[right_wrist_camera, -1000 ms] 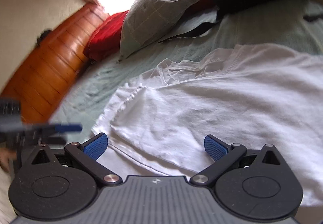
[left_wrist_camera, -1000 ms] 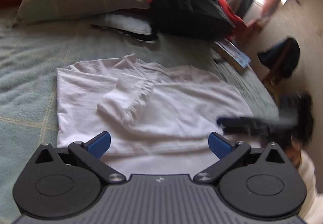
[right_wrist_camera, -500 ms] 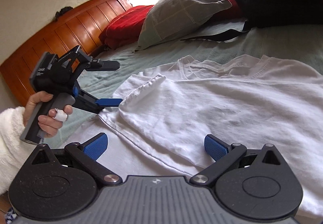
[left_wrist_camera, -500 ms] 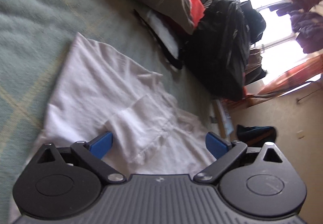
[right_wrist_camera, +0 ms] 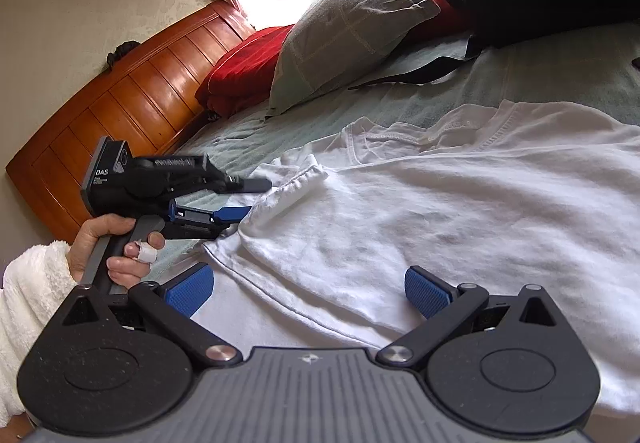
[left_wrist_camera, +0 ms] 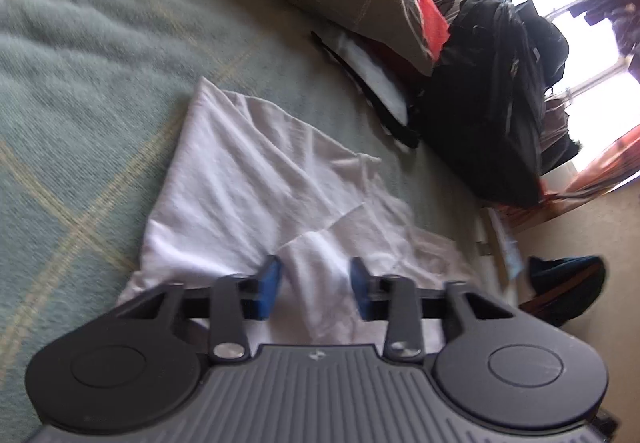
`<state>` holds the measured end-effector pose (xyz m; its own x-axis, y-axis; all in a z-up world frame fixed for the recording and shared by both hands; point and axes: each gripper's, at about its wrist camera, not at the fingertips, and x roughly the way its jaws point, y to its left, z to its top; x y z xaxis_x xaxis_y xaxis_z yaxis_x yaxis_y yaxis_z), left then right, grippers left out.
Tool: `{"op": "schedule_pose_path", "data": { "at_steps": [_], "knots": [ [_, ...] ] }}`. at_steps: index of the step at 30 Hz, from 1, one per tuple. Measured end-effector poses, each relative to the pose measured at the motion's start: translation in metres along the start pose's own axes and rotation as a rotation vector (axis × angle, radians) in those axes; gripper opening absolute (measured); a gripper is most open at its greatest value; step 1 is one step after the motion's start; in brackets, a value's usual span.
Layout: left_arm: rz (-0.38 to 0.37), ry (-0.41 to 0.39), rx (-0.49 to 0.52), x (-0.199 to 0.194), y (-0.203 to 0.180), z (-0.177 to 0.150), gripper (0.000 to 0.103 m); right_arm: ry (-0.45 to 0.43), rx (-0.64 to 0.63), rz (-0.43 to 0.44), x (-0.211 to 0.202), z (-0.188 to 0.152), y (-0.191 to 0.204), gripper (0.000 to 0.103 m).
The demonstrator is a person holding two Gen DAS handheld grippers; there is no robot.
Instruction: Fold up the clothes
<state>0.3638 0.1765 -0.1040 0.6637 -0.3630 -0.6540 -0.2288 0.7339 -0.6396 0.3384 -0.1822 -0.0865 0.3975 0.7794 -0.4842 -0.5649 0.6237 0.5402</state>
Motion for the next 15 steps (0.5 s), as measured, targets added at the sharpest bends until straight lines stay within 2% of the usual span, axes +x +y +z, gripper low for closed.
{"op": "schedule_pose_path", "data": {
  "at_steps": [1,3,7,11,15],
  "knots": [
    [0.019,-0.010,0.016,-0.002,-0.002,-0.001,0.011,-0.002,0.003,0.001,-0.001,0.000,-0.001,0.103],
    [0.043,-0.032,0.042,-0.008,-0.006,-0.003,0.008,-0.007,0.009,0.001,-0.001,0.000,-0.002,0.103],
    [0.056,-0.096,0.091,-0.029,-0.015,-0.007,0.006,-0.016,0.018,-0.003,-0.003,0.000,-0.003,0.103],
    [0.075,-0.150,0.078,-0.055,-0.011,-0.014,0.006,-0.022,0.025,-0.002,-0.003,0.001,-0.005,0.103],
    [0.169,-0.153,0.088,-0.064,-0.007,-0.020,0.008,-0.025,0.030,-0.001,-0.003,0.001,-0.007,0.103]
  ]
}}
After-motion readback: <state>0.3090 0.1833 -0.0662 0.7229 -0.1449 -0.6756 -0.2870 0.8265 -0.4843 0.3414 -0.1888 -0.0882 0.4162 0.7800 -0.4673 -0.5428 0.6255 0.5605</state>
